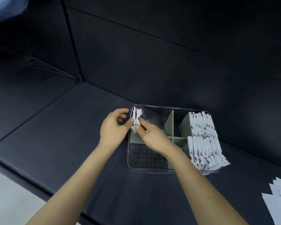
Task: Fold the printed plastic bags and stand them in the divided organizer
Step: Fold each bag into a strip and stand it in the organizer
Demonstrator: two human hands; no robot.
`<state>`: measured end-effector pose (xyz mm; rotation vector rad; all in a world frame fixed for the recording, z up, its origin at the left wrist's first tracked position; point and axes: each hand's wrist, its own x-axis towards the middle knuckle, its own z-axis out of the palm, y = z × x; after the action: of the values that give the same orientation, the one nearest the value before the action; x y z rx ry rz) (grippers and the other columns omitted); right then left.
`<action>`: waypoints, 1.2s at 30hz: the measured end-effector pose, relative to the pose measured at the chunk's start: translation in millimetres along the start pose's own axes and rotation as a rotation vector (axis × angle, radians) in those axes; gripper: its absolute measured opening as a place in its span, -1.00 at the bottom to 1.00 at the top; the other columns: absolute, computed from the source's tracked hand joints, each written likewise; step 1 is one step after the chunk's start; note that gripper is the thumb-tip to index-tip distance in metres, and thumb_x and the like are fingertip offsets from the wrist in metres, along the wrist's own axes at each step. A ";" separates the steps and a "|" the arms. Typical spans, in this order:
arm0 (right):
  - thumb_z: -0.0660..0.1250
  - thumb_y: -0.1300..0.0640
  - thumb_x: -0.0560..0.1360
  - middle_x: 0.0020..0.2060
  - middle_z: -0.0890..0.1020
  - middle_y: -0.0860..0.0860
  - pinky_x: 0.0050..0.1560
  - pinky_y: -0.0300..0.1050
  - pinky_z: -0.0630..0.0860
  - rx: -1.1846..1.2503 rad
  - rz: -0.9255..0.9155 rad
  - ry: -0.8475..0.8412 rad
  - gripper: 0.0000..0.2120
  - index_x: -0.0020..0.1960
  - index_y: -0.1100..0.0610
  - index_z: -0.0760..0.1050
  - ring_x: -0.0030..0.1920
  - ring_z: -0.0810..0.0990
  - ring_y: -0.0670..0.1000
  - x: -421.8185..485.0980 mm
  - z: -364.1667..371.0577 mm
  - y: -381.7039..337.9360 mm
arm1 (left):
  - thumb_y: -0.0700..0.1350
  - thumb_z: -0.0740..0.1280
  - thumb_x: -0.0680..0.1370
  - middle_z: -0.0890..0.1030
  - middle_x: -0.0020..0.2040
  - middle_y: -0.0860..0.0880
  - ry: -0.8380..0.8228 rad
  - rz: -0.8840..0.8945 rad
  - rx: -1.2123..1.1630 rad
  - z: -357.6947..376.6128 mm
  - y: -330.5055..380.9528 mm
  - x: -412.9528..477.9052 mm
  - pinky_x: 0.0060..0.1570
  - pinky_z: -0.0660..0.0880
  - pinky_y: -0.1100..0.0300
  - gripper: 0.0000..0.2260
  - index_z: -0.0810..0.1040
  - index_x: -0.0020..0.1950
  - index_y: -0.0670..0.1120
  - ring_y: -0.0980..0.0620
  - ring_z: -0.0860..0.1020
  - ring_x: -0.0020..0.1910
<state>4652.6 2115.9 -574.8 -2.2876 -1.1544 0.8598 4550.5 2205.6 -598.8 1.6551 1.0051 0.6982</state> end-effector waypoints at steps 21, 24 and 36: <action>0.20 -0.07 0.59 0.27 0.54 0.05 0.25 0.00 0.40 -0.056 -0.065 0.173 -0.49 0.47 0.06 0.22 0.27 0.48 0.13 -31.8 -23.8 5.3 | -0.17 0.35 0.51 0.57 0.03 0.07 0.108 0.255 0.019 11.6 36.6 -22.6 0.09 0.49 0.13 -0.81 0.55 0.08 0.06 0.09 0.53 0.04; 0.20 -0.01 0.60 0.39 0.43 0.02 0.34 -0.06 0.33 -0.047 -0.067 0.212 -0.49 0.51 0.05 0.19 0.38 0.39 0.09 -49.8 -40.2 19.4 | -0.10 0.29 0.46 0.56 -0.03 0.12 0.082 0.374 0.065 30.3 51.8 -41.2 0.07 0.47 0.17 -0.78 0.57 0.08 -0.01 0.09 0.53 0.01; 0.28 0.20 0.57 0.08 0.60 -0.20 0.12 -0.45 0.41 0.381 0.058 0.594 -0.75 0.21 0.00 0.53 0.11 0.54 -0.31 -201.3 -93.0 152.7 | -0.17 0.30 0.48 0.55 -0.06 0.13 -0.226 0.704 0.180 130.1 71.0 -115.9 0.02 0.42 0.22 -0.82 0.62 0.04 -0.11 0.07 0.52 -0.04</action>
<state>4709.3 1855.5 -536.3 -2.0485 -0.6038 0.3311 4622.6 2034.9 -566.5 2.2146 0.3103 0.8594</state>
